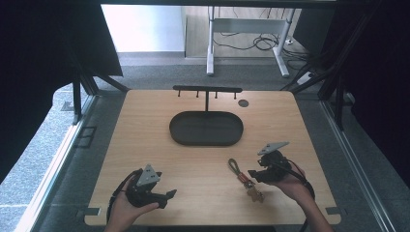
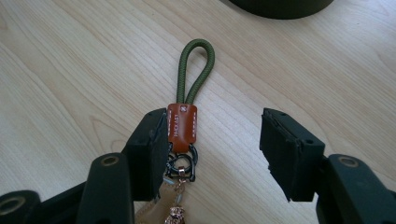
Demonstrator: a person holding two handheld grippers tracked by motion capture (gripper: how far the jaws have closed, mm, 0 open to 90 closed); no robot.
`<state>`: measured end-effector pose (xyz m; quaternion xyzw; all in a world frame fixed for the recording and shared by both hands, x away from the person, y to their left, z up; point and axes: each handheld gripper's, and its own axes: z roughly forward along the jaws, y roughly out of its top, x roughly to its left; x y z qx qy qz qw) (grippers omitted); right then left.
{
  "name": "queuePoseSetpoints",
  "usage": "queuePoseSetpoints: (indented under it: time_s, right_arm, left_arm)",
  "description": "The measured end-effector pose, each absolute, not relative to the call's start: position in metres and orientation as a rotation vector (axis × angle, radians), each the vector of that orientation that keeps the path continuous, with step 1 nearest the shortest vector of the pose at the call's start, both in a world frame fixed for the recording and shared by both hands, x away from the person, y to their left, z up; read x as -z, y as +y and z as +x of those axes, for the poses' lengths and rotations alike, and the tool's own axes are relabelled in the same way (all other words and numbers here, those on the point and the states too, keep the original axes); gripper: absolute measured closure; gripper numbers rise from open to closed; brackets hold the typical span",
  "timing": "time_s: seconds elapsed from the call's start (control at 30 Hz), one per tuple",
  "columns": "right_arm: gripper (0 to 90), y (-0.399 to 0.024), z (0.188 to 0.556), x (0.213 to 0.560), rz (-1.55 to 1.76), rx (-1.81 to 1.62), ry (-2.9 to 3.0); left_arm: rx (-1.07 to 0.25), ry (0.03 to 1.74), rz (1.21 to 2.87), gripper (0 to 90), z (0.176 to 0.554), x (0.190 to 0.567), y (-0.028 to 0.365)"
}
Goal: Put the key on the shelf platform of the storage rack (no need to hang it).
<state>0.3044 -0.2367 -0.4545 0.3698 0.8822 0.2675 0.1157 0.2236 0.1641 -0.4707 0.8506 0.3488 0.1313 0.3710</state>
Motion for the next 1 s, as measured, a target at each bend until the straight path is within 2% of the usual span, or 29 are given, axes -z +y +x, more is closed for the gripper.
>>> queuePoseSetpoints:
  time_s: [1.0]
  right_arm:
    - [47.6,-0.198,0.312,0.486,1.043,-0.646,2.716]
  left_arm:
    - [-0.339,0.885,2.181,21.5,0.223,0.469,0.168]
